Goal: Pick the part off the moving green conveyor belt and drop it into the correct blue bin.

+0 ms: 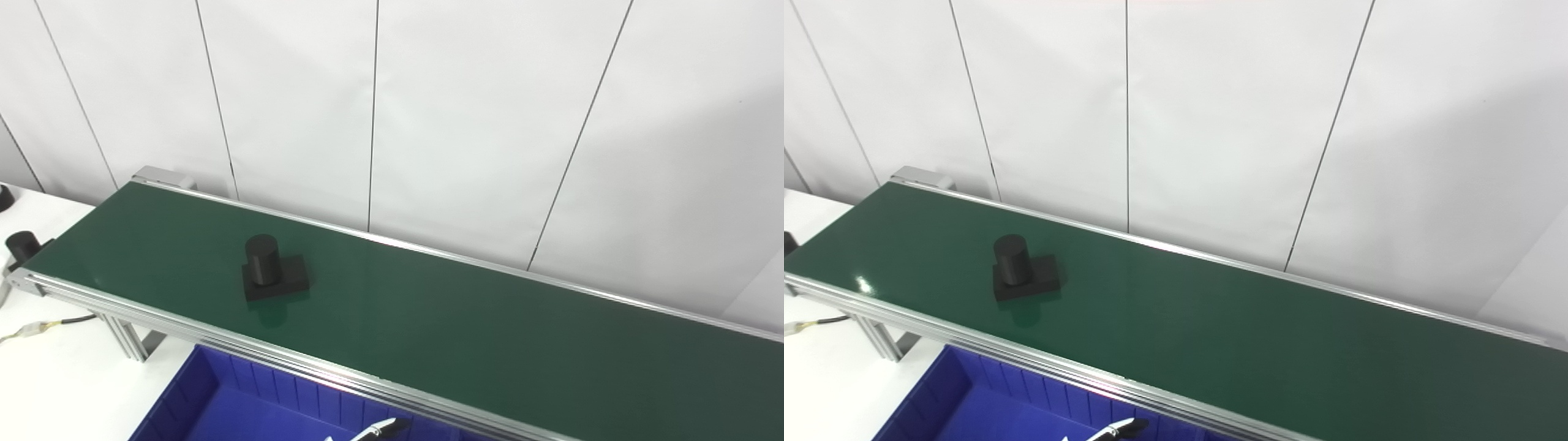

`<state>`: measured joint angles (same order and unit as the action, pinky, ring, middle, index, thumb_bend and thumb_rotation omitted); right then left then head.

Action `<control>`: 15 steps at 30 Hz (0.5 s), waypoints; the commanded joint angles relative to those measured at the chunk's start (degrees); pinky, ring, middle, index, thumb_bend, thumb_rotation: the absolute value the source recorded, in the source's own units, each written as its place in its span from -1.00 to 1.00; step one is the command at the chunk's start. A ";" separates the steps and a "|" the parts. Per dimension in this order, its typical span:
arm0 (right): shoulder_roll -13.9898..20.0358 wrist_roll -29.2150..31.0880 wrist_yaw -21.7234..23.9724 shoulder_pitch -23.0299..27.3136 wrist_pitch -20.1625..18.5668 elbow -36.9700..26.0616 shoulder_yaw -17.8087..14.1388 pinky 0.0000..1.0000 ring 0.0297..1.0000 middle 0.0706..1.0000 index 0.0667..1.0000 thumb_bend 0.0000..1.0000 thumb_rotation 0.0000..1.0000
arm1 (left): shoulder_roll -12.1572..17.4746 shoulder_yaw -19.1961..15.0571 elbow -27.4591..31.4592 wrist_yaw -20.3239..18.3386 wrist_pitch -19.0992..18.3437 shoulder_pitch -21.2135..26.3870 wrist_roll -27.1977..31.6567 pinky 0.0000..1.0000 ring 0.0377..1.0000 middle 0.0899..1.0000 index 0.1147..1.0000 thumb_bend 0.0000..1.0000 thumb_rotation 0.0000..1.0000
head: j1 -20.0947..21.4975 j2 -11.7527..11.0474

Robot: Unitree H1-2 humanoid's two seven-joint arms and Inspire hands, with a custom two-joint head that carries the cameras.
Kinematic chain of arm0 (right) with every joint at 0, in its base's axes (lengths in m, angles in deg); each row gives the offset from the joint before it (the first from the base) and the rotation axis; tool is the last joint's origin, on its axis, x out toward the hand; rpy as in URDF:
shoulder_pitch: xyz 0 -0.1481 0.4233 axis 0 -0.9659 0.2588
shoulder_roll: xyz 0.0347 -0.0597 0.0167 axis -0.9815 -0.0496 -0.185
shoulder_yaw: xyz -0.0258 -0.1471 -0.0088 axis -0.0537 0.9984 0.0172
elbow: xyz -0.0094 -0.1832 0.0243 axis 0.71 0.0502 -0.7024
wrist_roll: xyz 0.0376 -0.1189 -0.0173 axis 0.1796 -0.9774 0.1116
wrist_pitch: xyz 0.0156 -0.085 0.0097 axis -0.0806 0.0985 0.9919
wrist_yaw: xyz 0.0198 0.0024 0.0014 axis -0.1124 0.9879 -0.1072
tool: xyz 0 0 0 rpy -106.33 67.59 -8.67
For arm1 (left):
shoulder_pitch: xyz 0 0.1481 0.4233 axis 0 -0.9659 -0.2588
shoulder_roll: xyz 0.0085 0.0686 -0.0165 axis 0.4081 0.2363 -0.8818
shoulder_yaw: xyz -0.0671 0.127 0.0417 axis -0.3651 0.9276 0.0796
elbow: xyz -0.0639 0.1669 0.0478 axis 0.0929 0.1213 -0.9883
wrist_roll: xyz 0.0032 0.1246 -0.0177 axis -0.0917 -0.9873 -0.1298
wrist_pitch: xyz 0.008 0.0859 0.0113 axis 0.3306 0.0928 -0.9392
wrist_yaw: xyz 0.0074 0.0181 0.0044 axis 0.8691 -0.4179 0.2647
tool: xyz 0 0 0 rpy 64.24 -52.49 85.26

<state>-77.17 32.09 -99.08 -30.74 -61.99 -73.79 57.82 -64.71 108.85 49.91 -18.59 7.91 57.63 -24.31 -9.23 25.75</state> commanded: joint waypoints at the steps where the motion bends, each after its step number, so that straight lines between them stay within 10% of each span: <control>1: 0.66 -0.77 -1.78 0.79 2.82 -2.56 -0.21 0.89 0.80 0.74 0.82 0.45 0.66 | 0.09 -0.15 0.46 0.51 1.64 1.25 0.29 0.59 0.72 0.75 0.68 0.53 0.52 | -0.18 -0.03; 15: 1.00 -3.28 -0.29 4.55 2.81 -10.24 -4.65 0.68 0.68 0.67 0.74 0.74 0.67 | 0.24 0.81 0.19 1.82 1.65 1.84 -0.34 0.59 0.71 0.75 0.67 0.51 0.53 | 0.73 0.06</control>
<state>-76.01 29.62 -100.06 -27.10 -61.98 -81.99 53.65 -64.80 109.58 48.81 -17.79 7.91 58.41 -24.41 -8.35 25.75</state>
